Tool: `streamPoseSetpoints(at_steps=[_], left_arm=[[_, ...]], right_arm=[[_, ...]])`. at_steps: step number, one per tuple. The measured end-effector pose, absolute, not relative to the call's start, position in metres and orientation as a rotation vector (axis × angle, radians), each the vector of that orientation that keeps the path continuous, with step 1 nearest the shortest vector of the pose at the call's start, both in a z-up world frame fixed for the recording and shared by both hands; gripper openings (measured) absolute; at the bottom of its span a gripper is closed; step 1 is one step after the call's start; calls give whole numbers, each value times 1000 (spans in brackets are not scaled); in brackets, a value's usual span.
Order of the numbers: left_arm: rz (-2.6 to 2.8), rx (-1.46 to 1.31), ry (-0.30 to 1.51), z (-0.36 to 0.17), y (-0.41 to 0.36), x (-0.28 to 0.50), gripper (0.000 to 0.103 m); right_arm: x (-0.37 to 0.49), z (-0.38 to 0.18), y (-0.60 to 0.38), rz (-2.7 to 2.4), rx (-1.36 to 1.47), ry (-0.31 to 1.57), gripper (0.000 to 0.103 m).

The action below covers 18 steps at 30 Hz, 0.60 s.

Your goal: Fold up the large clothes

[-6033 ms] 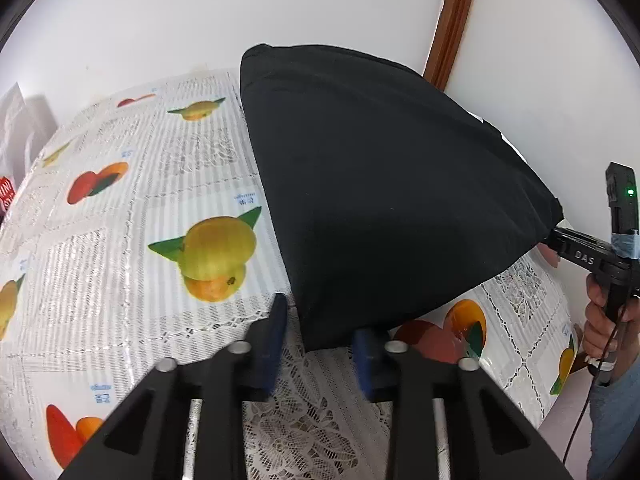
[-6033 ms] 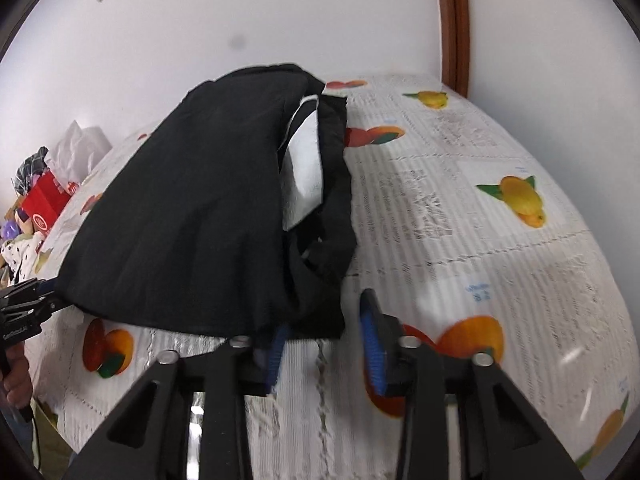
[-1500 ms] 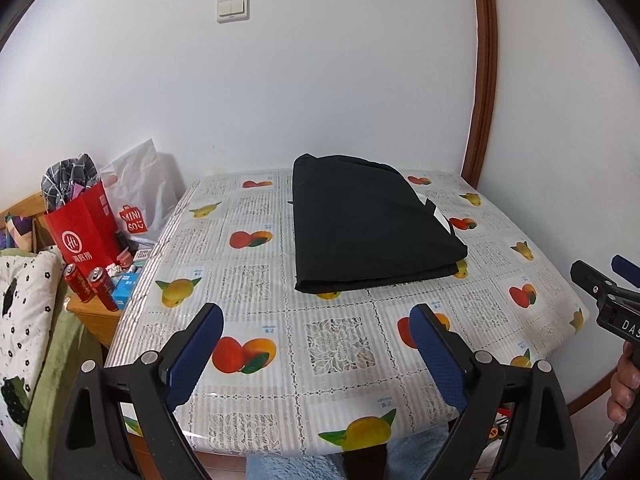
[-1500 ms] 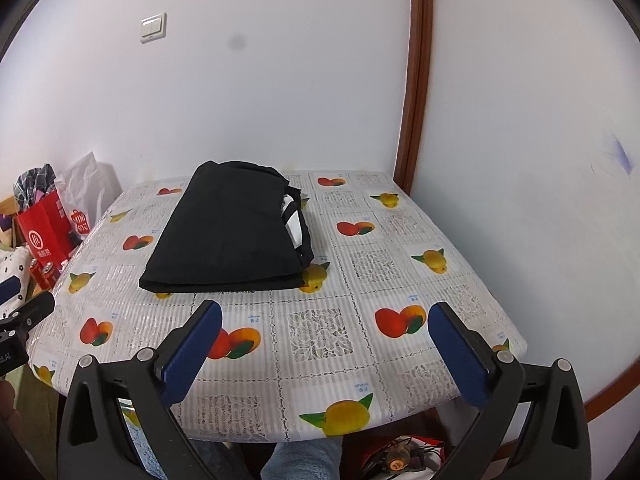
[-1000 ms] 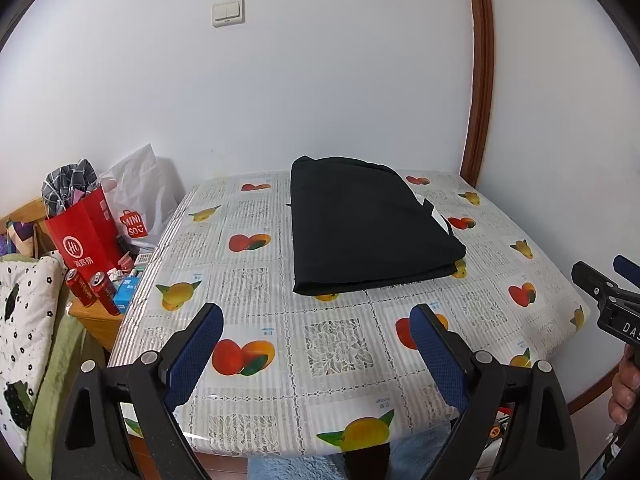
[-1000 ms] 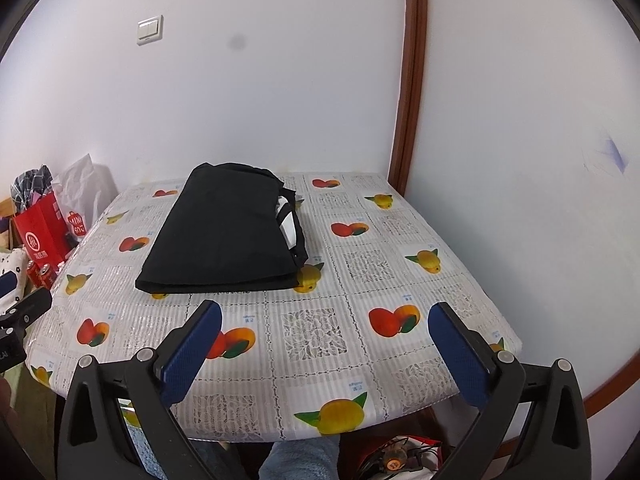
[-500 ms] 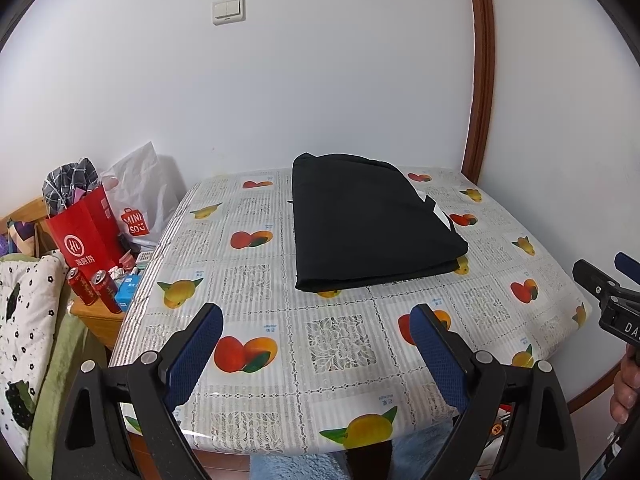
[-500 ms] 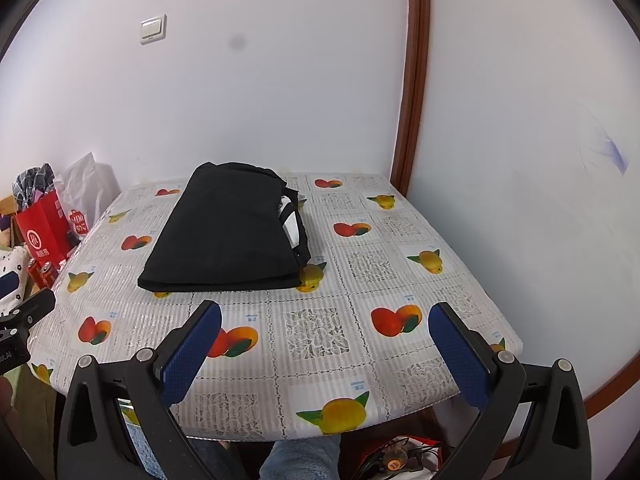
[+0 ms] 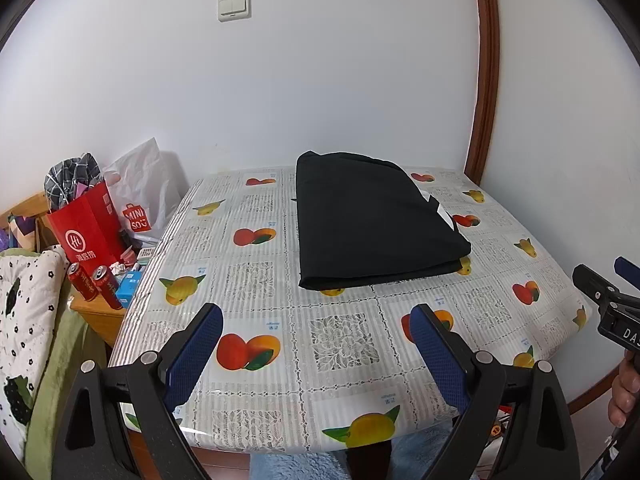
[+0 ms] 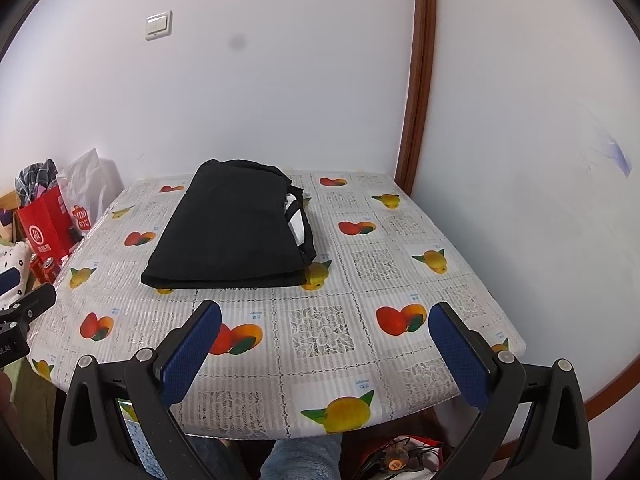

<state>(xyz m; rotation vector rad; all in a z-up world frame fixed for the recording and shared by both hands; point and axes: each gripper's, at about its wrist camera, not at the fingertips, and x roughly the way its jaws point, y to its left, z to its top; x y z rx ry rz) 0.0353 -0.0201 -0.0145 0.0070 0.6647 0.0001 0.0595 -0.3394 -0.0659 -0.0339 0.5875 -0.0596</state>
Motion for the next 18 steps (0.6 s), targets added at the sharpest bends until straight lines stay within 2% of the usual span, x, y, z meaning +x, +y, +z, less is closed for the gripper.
streamPoseSetpoints(at_steps=[18], left_arm=[[6, -1, 666, -14, -17, 37, 94]], right_arm=[[60, -66, -335, -51, -35, 589, 102]])
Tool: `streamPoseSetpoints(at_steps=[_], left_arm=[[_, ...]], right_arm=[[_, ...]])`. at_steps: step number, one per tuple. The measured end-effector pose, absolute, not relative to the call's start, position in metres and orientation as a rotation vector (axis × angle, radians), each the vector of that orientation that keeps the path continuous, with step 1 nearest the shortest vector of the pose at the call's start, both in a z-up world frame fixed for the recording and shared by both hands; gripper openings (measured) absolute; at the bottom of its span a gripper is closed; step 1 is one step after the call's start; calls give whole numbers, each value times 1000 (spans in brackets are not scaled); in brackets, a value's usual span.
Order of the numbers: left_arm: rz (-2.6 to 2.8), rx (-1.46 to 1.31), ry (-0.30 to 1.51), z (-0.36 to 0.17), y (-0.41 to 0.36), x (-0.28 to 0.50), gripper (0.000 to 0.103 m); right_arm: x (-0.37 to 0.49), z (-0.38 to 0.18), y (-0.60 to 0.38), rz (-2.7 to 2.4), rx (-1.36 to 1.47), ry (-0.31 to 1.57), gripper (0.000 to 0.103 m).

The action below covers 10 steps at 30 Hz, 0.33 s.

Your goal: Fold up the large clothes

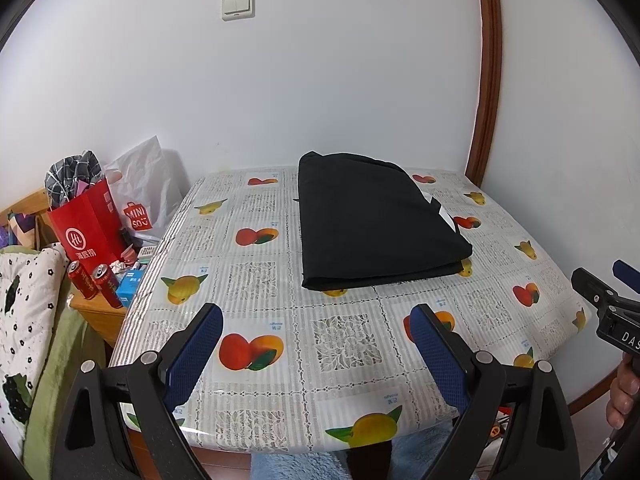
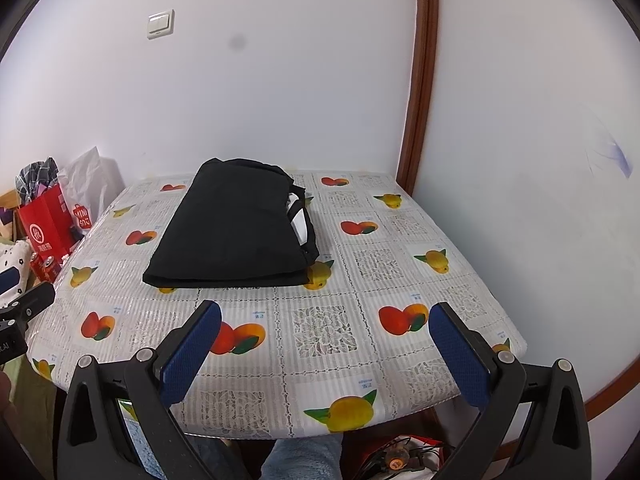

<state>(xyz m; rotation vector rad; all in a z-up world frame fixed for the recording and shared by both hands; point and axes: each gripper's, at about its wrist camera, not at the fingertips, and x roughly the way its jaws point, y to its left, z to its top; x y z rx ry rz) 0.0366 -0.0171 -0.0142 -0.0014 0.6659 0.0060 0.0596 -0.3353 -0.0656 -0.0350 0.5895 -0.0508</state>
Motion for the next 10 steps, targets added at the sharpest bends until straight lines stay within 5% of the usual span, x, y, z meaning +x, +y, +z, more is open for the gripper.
streamPoseSetpoints(at_steps=[10], left_arm=[[3, -27, 674, -15, -12, 48, 94]], right_arm=[[66, -65, -333, -45, -33, 596, 102]])
